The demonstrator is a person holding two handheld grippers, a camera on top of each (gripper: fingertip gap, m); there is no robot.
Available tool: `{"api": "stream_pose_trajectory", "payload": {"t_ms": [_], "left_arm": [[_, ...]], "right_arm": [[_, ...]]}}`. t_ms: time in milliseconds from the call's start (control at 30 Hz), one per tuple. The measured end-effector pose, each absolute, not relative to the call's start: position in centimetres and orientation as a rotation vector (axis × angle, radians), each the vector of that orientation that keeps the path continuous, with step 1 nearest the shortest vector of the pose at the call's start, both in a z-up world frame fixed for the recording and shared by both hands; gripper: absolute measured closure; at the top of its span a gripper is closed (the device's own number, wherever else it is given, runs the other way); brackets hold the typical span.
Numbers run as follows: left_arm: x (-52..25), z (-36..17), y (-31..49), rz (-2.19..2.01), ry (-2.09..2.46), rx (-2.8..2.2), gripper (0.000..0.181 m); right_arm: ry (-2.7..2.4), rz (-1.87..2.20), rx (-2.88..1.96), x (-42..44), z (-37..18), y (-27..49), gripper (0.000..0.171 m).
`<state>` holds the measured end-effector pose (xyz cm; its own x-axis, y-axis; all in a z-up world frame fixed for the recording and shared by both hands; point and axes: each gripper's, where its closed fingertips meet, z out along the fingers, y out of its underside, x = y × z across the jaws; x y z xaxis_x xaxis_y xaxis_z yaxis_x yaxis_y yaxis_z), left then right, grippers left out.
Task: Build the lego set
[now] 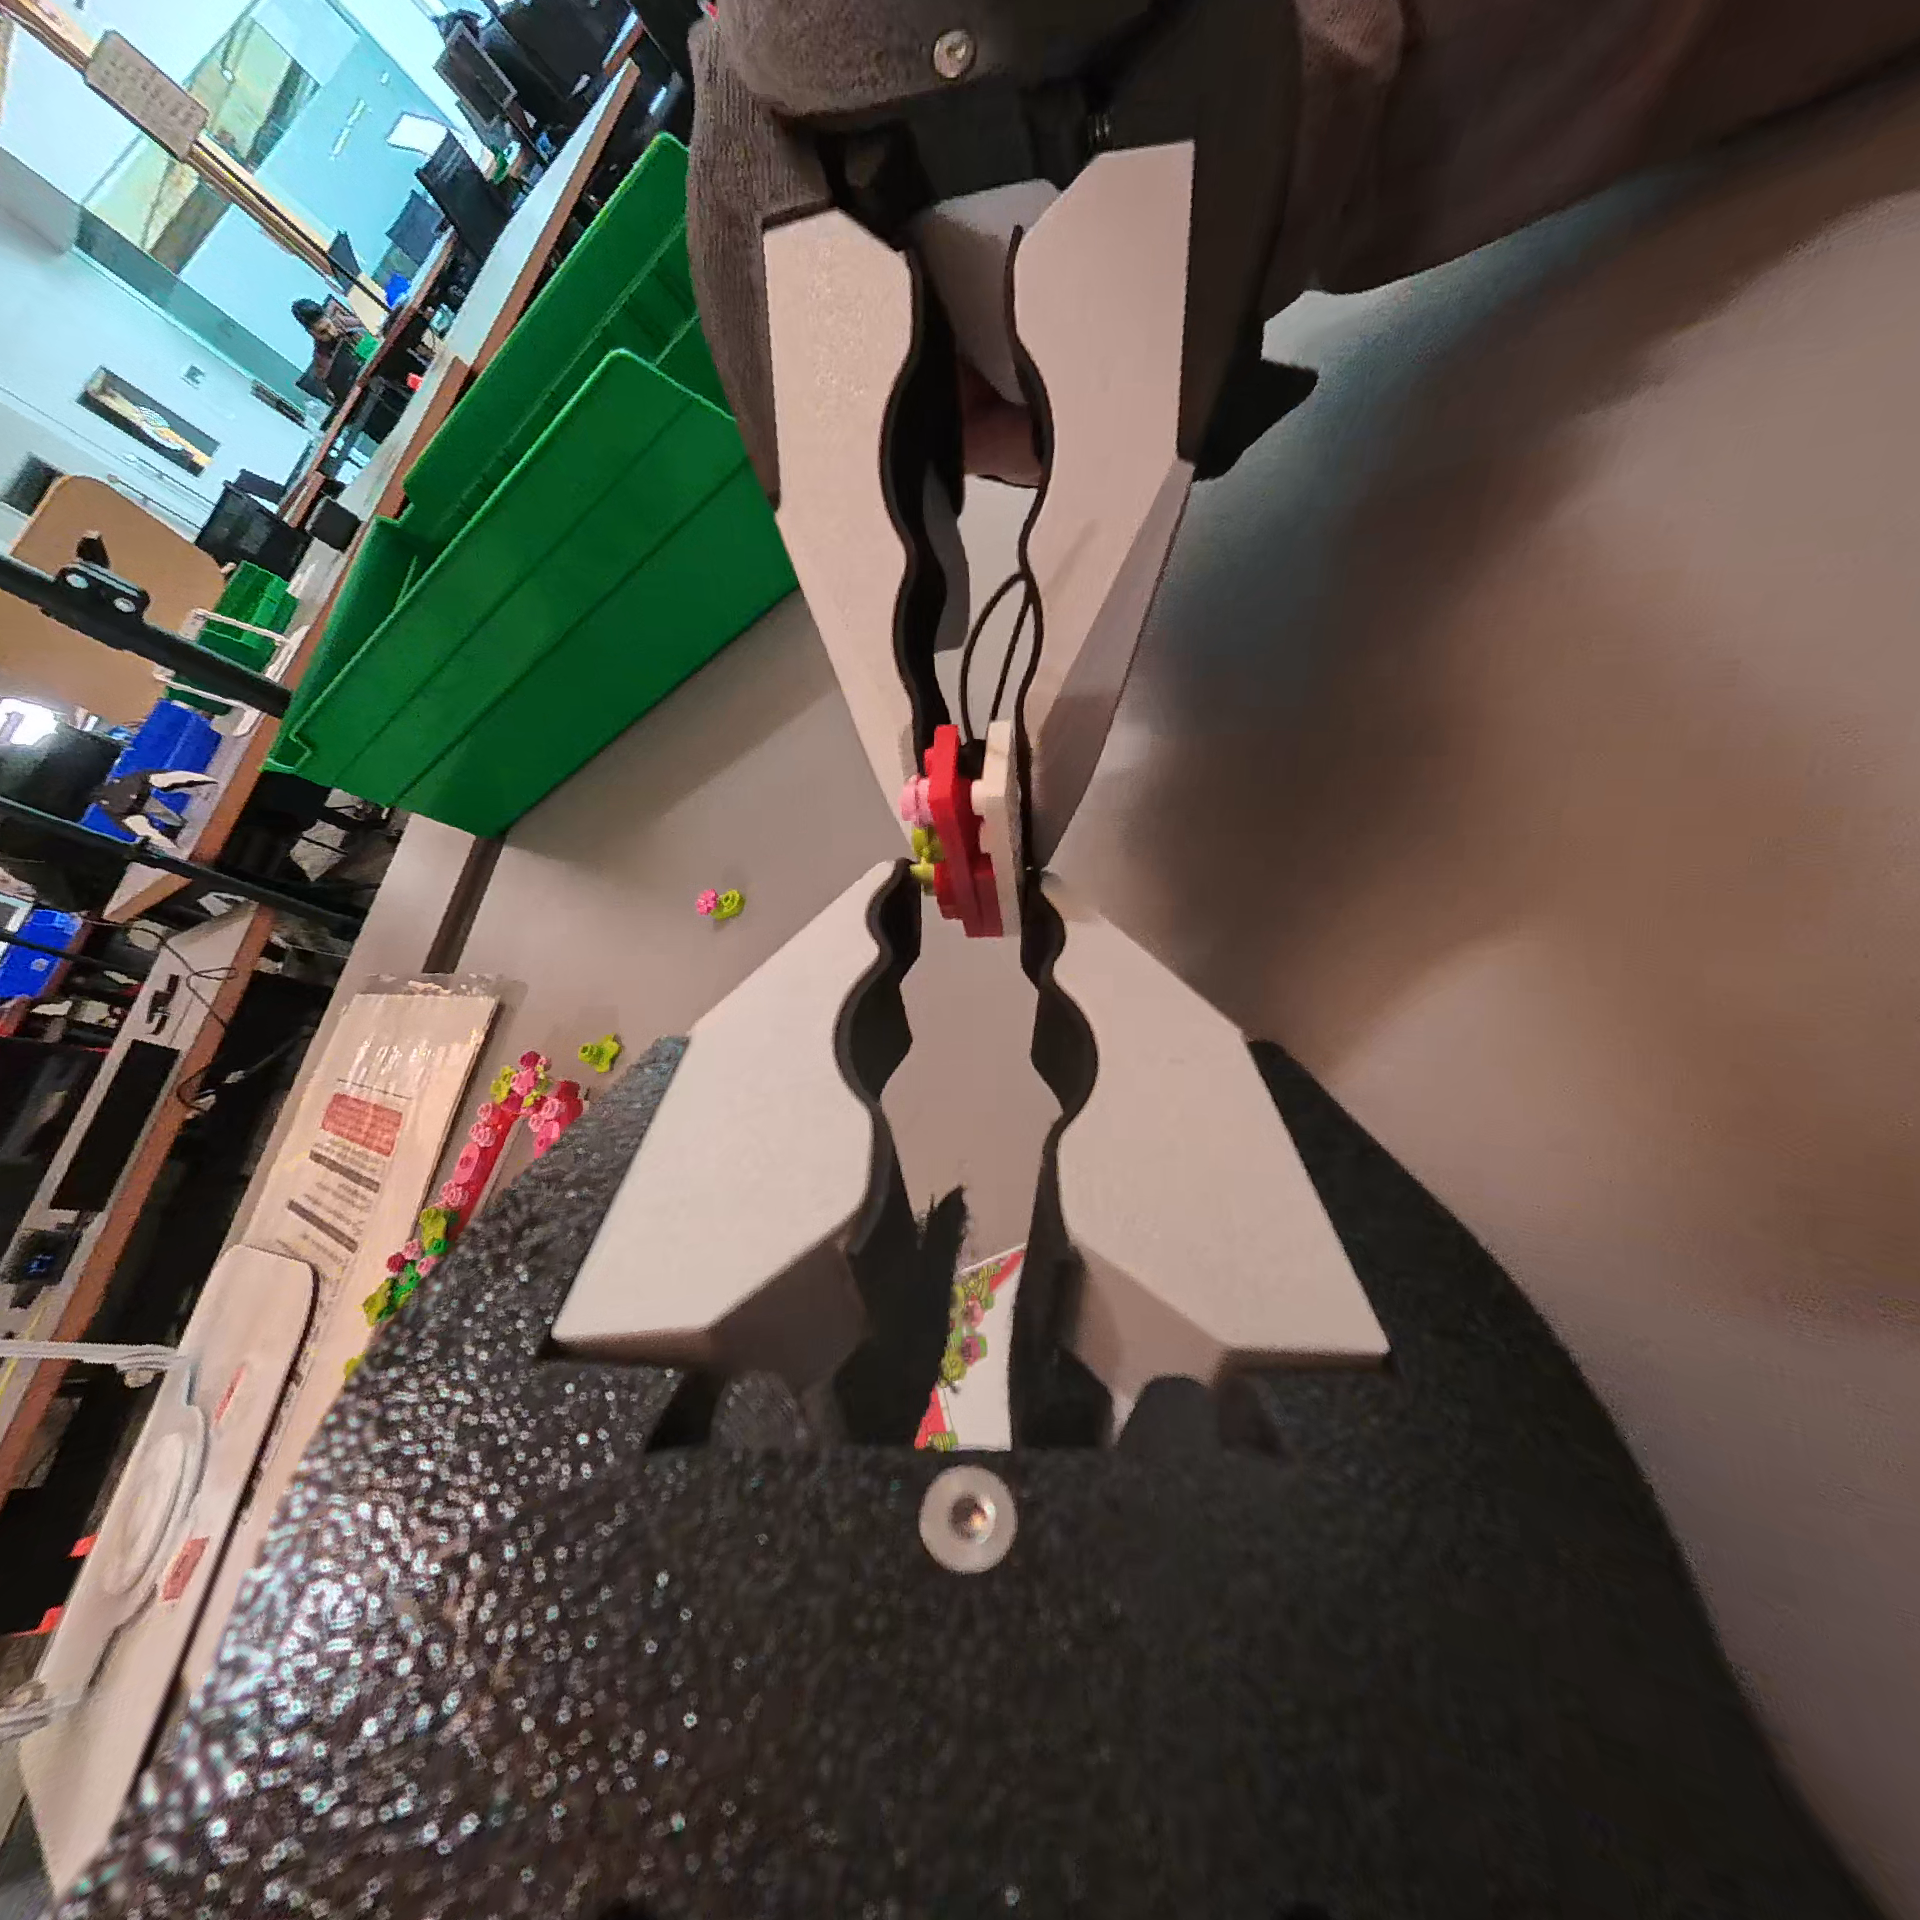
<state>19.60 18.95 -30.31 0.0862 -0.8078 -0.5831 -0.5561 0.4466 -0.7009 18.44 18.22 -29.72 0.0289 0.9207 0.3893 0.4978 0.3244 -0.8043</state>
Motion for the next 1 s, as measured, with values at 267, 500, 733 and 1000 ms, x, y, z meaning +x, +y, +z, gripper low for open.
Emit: {"api": "stream_pose_trajectory", "payload": {"t_ms": [267, 500, 733, 1000], "left_arm": [[19.7, -29.5, 19.4, -0.287, 1.497, -1.158, 0.159], [19.6, -28.5, 18.4, -0.397, 1.489, -1.128, 0.151], [19.8, -27.8, 17.0, -0.489, 1.511, -1.074, 0.157], [19.6, -28.1, 17.3, -0.462, 1.548, -1.084, 0.167]], "right_arm": [[-1.570, 0.539, -1.295, 18.4, -29.0, 18.6, 0.159], [-1.571, 0.550, -1.249, 18.6, -28.3, 18.1, 0.159], [-1.603, 0.542, -1.229, 18.5, -28.4, 17.6, 0.159], [-1.613, 0.542, -1.255, 18.4, -28.9, 17.7, 0.159]]}}
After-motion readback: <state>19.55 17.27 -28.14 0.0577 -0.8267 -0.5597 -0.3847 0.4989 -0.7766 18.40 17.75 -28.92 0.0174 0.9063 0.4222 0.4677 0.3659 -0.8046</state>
